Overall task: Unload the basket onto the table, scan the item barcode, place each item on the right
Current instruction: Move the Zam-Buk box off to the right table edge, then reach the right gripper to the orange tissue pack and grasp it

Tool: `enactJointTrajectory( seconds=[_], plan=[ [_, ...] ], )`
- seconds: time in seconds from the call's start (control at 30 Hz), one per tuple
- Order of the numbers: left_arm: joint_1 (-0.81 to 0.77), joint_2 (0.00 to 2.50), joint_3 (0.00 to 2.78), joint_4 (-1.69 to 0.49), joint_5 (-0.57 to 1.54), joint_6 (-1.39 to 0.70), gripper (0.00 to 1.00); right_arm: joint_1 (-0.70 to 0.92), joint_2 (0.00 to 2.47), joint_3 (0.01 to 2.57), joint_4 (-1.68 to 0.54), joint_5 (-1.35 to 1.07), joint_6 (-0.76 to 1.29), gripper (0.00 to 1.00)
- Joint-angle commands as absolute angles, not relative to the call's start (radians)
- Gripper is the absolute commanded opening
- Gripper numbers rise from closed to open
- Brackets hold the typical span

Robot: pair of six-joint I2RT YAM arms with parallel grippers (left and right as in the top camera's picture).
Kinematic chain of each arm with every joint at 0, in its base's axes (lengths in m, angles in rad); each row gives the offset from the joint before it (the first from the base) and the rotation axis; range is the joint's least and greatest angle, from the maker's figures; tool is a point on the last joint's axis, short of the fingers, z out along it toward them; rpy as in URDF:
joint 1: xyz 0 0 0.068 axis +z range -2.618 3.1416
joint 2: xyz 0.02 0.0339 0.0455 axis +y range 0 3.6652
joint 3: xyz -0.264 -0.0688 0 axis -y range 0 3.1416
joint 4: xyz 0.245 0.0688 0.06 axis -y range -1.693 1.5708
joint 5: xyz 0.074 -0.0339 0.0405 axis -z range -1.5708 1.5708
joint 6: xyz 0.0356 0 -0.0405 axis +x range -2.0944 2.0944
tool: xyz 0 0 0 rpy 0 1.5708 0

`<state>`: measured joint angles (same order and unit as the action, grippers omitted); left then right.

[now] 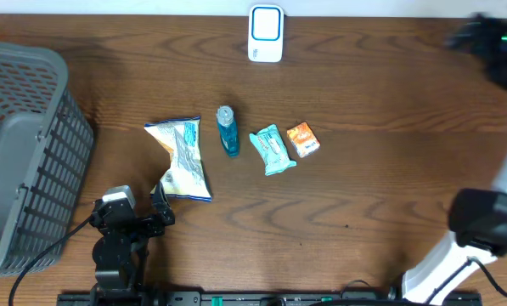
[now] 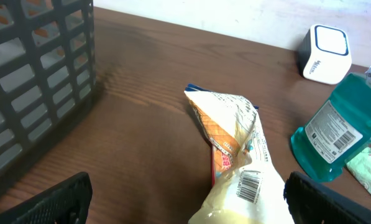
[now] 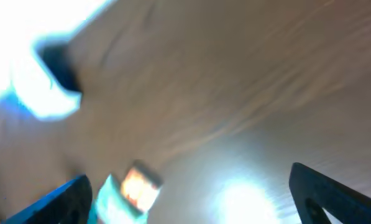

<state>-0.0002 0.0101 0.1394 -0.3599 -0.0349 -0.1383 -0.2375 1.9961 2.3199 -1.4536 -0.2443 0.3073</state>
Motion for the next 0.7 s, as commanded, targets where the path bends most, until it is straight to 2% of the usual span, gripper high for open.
enactJointTrajectory(
  seconds=[0.0, 0.1, 0.13, 0.27, 0.3, 0.37, 0.47, 0.67],
  plan=[
    [0.006, 0.004, 0.136, -0.358, -0.033, -0.148, 0.98, -0.089, 2.04, 2.257, -1.483, -0.261, 0.315, 0.99],
    [0.006, 0.004, 0.136, -0.358, -0.033, -0.148, 0.98, 0.007, 2.064, 2.176, -1.481, -0.261, 0.415, 0.99],
    [0.006, 0.004, 0.136, -0.358, -0.033, -0.147, 0.98, 0.051, 2.073, 2.115, -1.47, -0.26, 0.497, 0.93],
    [0.006, 0.004, 0.136, -0.358, -0.033, -0.148, 0.97, 0.125, 2.074, 1.966, -1.395, -0.261, 0.733, 0.88],
    [0.006, 0.004, 0.136, -0.358, -0.033, -0.148, 0.98, 0.153, 2.074, 1.895, -1.348, -0.268, 0.823, 0.82],
    [0.006, 0.004, 0.136, -0.358, -0.033, -0.148, 0.97, 0.181, 2.074, 1.825, -1.294, -0.273, 0.884, 0.8],
    [0.006, 0.004, 0.136, -0.358, -0.033, -0.148, 0.98, 0.219, 2.074, 1.734, -1.199, -0.273, 0.948, 0.7],
    [0.006, 0.004, 0.136, -0.358, -0.033, -0.148, 0.98, 0.259, 2.074, 1.589, -0.992, -0.26, 0.986, 0.66]
  ],
)
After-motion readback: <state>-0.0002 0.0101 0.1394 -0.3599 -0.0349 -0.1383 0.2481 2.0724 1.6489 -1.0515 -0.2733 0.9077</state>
